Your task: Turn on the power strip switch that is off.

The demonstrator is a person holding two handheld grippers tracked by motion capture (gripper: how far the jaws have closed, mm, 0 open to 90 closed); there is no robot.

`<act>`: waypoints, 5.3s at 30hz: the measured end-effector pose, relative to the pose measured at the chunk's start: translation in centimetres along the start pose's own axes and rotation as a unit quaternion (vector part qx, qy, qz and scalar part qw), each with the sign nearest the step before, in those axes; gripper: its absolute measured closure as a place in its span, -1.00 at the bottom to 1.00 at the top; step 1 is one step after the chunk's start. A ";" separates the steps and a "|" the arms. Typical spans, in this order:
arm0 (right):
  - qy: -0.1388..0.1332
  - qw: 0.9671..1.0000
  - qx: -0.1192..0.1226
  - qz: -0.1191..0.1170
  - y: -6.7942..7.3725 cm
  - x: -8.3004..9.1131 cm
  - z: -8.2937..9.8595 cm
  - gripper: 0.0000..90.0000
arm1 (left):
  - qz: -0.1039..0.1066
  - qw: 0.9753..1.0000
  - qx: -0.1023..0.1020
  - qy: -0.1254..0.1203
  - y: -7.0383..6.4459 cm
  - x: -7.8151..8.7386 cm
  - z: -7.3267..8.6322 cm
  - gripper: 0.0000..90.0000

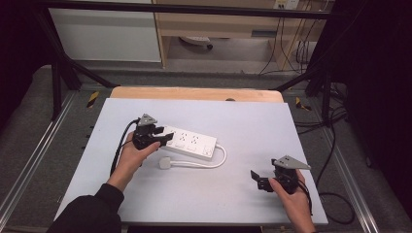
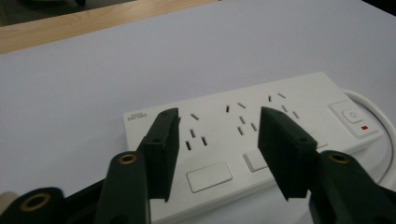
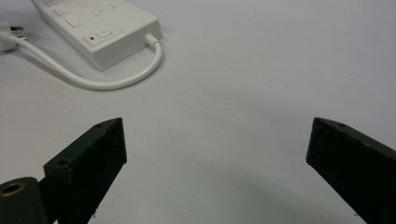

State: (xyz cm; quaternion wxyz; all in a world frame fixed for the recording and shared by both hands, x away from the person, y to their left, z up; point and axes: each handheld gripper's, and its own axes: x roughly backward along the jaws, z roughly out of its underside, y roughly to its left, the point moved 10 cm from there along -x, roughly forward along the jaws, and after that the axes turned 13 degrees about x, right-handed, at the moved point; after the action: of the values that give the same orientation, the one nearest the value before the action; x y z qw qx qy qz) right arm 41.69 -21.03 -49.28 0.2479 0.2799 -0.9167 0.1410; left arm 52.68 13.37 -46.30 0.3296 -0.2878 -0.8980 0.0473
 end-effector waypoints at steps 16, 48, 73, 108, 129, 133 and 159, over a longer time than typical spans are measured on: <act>0.003 1.000 -0.003 -0.002 0.0 0.0 0.2 -0.88 | 0.007 1.000 0.006 0.008 -0.7 -0.5 0.5 0.79; -0.003 1.000 -0.012 -0.002 0.0 0.1 0.0 -0.89 | 0.012 1.000 -0.002 0.025 -0.6 -1.8 1.9 1.00; -0.003 1.000 -0.006 -0.004 0.1 0.0 -0.1 -0.89 | 0.000 0.999 -0.018 0.032 -0.4 -1.9 2.5 1.00; -0.004 1.000 -0.006 -0.001 0.0 0.1 0.0 -0.89 | 0.006 0.999 -0.012 0.037 -0.3 -2.2 2.9 1.00; -0.005 1.000 -0.008 0.001 -0.1 0.1 -0.1 -0.89 | 0.013 1.000 -0.005 0.011 -0.4 -1.8 2.2 1.00; -0.004 1.000 -0.008 0.001 -0.1 0.1 0.0 -0.89 | 0.013 1.000 -0.002 0.012 -0.3 -2.0 2.3 0.88; -0.003 1.000 -0.008 0.000 -0.1 0.1 0.0 -0.90 | -0.005 1.000 0.028 -0.007 0.0 -1.7 1.4 -0.29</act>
State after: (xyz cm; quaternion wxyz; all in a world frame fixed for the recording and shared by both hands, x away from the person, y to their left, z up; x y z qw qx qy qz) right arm 41.64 -21.16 -49.19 0.2469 0.2780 -0.9188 0.1326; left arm 52.87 12.59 -48.39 0.3315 -0.2741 -0.8999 0.0724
